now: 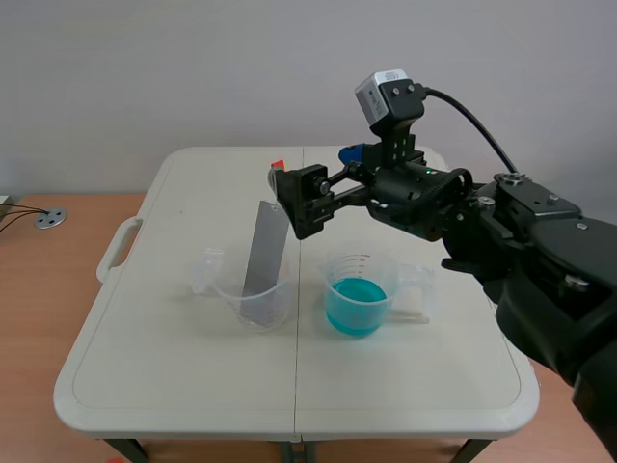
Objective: Hold the metal plate by the orange handle, dip it into the blue solution, take it out and point at it, then put the plate back in the beaker on the left.
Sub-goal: 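Return to the home posture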
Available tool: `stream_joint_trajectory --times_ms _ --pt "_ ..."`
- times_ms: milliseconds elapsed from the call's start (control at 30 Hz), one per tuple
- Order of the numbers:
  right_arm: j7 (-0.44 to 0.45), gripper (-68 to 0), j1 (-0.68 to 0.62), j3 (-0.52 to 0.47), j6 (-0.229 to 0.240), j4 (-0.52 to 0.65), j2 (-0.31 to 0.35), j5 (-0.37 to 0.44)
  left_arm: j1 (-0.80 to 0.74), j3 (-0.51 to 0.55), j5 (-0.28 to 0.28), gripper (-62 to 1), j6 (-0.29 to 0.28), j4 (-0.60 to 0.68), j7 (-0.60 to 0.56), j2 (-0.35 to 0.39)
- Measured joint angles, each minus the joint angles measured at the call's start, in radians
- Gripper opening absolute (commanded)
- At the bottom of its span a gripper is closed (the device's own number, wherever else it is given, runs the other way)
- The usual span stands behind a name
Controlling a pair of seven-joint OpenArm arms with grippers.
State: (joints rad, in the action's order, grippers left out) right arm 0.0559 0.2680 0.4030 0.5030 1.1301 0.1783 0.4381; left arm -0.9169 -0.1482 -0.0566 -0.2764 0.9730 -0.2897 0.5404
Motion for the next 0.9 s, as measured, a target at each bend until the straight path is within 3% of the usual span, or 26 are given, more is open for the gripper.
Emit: stream_joint_trajectory --times_ms 167,433,633,800,900 --pt "0.005 -1.0 -0.055 -0.025 -0.028 0.079 0.053 0.0 0.0 0.0 -0.002 1.4 0.0 0.0 -0.024 0.0" --pt "0.004 -1.0 -0.249 -0.084 -0.079 0.335 0.139 0.0 0.054 0.004 -0.019 1.4 -0.004 0.0 0.022 -0.024" --pt "0.006 -1.0 -0.397 -0.132 -0.119 0.505 0.188 -0.003 0.051 0.166 -0.224 1.4 -0.004 0.088 -0.03 0.031" --pt "0.022 -1.0 -0.527 -0.166 -0.142 0.608 0.215 -0.077 0.05 0.386 -0.346 1.4 -0.003 0.235 -0.03 0.104" --pt "0.032 -1.0 -0.611 -0.193 -0.148 0.651 0.215 -0.121 0.05 0.49 -0.37 1.4 0.0 0.361 -0.03 0.115"
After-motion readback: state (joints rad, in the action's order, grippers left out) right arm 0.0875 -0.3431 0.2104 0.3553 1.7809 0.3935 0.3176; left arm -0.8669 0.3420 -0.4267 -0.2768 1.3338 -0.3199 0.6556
